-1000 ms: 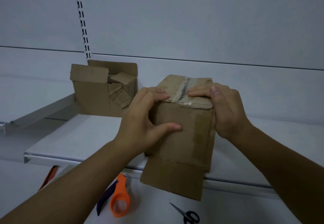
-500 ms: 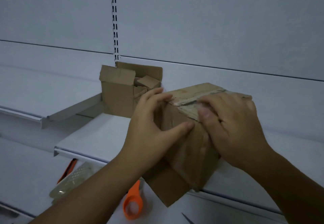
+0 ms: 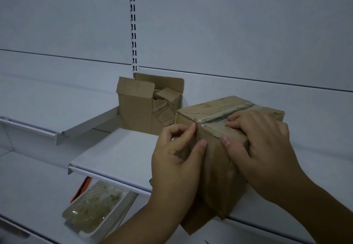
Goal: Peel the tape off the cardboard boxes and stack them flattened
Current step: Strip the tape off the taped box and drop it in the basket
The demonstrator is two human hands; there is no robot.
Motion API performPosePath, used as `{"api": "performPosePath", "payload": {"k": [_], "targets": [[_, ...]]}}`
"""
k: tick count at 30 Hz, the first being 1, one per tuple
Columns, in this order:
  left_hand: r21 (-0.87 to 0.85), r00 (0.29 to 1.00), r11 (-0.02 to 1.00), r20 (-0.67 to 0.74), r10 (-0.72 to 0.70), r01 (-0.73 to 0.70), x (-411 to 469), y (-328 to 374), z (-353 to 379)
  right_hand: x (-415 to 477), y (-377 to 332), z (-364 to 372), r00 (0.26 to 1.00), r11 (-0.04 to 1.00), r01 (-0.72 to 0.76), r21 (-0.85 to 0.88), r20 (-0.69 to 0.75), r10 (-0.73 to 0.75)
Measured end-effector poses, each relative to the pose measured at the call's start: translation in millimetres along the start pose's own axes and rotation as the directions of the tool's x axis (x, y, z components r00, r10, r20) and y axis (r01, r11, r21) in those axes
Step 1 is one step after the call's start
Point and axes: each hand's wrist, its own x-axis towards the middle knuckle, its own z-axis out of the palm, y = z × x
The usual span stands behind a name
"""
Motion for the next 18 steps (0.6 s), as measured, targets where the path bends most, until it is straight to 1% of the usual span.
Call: {"api": "performPosePath", "payload": {"k": [3,5,6,8,10,12,16,18], "targets": [[-0.11,0.998,0.992,-0.001,-0.06,0.059,7,5,-5,1,-1,-1,1.0,1.0,-0.008,-0.015,0.026,0.008],[-0.137,0.992,0.983,0.018,-0.123,0.124,14,9,-9,1,-1,-2,0.999,1.0,-0.016,-0.025,0.04,0.017],[-0.131,0.985,0.977,0.05,-0.163,0.169,19,11,-11,1,-2,-2,0.999,0.999,-0.019,-0.031,0.047,0.021],[-0.123,0.952,0.954,0.175,-0.25,0.273,30,17,-16,1,-1,-4,0.997,0.999,-0.021,-0.045,0.072,0.025],[-0.041,0.903,0.944,0.306,-0.3,0.327,40,21,-23,1,0,-7,0.993,0.998,-0.02,-0.065,0.116,0.027],[0.072,0.862,0.946,0.395,-0.318,0.316,49,25,-29,3,0,-10,0.985,0.995,-0.016,-0.101,0.167,0.033],[0.171,0.831,0.944,0.447,-0.331,0.284,61,34,-37,6,-1,-14,0.98,0.986,0.024,-0.165,0.2,0.009],[0.193,0.798,0.939,0.495,-0.344,0.285,64,38,-37,5,0,-14,0.981,0.985,0.029,-0.168,0.195,0.004]]}}
